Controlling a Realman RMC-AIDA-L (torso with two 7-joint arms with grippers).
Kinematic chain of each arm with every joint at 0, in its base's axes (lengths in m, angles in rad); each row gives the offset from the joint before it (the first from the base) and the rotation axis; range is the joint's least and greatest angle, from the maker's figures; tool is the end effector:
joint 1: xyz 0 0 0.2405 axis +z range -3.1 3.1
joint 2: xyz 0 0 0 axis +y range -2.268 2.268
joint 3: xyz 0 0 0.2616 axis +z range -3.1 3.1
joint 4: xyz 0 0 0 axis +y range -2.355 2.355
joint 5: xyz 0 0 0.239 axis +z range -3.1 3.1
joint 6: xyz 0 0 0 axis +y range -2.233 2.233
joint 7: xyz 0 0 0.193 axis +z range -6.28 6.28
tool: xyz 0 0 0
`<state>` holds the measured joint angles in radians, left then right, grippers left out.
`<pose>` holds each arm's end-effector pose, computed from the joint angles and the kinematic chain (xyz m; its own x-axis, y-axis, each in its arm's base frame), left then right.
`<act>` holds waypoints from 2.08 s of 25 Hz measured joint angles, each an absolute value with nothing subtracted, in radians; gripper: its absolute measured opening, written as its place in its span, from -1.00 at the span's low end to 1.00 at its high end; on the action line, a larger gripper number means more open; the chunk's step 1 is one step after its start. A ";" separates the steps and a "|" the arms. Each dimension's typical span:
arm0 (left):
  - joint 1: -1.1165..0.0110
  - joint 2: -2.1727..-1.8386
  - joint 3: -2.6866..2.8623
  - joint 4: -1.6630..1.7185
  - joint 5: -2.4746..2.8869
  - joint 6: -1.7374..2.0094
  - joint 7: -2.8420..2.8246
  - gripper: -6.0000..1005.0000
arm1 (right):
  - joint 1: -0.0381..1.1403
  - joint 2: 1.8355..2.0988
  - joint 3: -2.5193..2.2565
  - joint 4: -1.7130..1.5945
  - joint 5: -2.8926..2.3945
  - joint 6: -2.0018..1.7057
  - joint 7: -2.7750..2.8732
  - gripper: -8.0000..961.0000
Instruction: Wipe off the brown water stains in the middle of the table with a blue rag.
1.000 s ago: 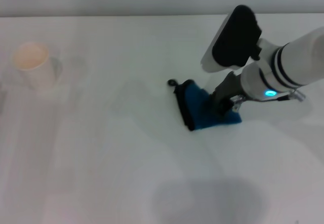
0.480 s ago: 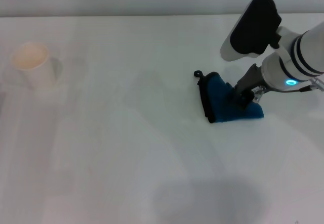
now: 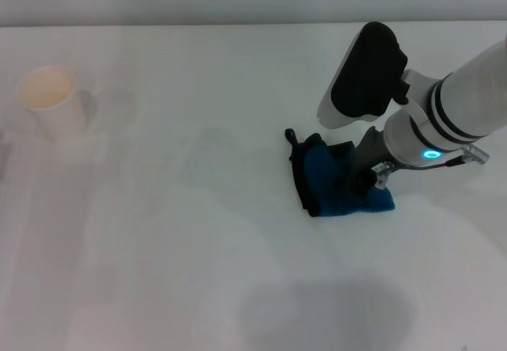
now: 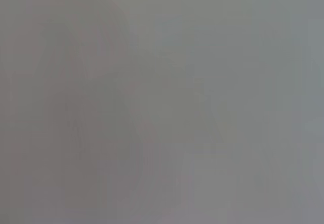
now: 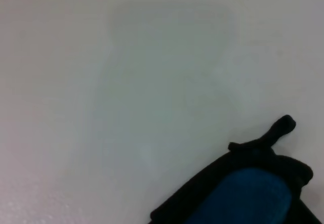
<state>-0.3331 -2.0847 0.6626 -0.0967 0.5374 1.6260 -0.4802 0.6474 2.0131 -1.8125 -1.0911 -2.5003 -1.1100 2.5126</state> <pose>-0.3854 0.3086 0.0375 0.4345 -0.3207 0.8416 0.8935 0.0362 -0.4475 0.2163 0.4054 -0.1275 0.8422 -0.4279 0.3279 -0.2736 -0.8634 -0.4240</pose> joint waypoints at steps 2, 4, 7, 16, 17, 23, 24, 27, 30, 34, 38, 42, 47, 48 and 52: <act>-0.332 -2.085 0.663 -0.097 0.538 1.626 -0.480 0.71 | 0.644 2.013 -1.814 -1.095 -2.489 -1.106 2.512 -0.85; -0.331 -2.085 0.663 -0.097 0.538 1.626 -0.480 0.71 | 0.644 2.014 -1.814 -1.096 -2.482 -1.104 2.512 -0.84; -0.331 -2.085 0.663 -0.097 0.538 1.630 -0.480 0.71 | 0.645 2.014 -1.817 -1.092 -2.481 -1.100 2.512 -0.76; -0.330 -2.085 0.663 -0.097 0.537 1.640 -0.480 0.71 | 0.644 2.013 -1.833 -1.099 -2.481 -1.087 2.510 -0.15; -0.330 -2.085 0.663 -0.097 0.536 1.640 -0.480 0.71 | 0.644 2.013 -1.833 -1.099 -2.481 -1.081 2.510 -0.09; -0.330 -2.085 0.663 -0.097 0.533 1.641 -0.480 0.71 | 0.645 2.013 -1.836 -1.092 -2.483 -1.052 2.510 0.30; -0.330 -2.085 0.663 -0.097 0.533 1.642 -0.480 0.71 | 0.646 2.013 -1.837 -1.089 -2.483 -1.050 2.510 0.36; -0.330 -2.084 0.663 -0.097 0.532 1.642 -0.480 0.71 | 0.649 2.013 -1.834 -1.083 -2.480 -1.049 2.510 0.50; -0.330 -2.084 0.663 -0.097 0.532 1.647 -0.480 0.71 | 0.632 2.012 -1.822 -1.112 -2.464 -1.037 2.510 0.64; -0.330 -2.083 0.663 -0.097 0.532 1.652 -0.480 0.71 | 0.587 2.011 -1.748 -1.161 -2.420 -1.005 2.510 0.71; -0.330 -2.081 0.663 -0.097 0.532 1.653 -0.480 0.71 | 0.545 2.009 -1.668 -1.167 -2.331 -0.973 2.509 0.72; -0.330 -2.081 0.663 -0.097 0.532 1.653 -0.480 0.71 | 0.459 2.011 -1.573 -1.158 -2.162 -0.849 2.509 0.71; -0.330 -2.081 0.663 -0.095 0.532 1.653 -0.474 0.71 | 0.348 2.010 -1.517 -1.127 -1.898 -0.650 2.507 0.70; -0.330 -2.082 0.663 -0.095 0.531 1.653 -0.472 0.71 | 0.334 2.010 -1.510 -1.118 -1.860 -0.626 2.507 0.70; -0.330 -2.084 0.658 -0.095 0.520 1.653 -0.467 0.71 | 0.317 2.010 -1.442 -1.081 -1.688 -0.631 2.507 0.70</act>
<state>-0.3297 -2.0842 0.6579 -0.0951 0.5199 1.6526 -0.4670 0.3173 2.0097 -1.4416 -1.0812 -1.6885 -0.6314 2.5069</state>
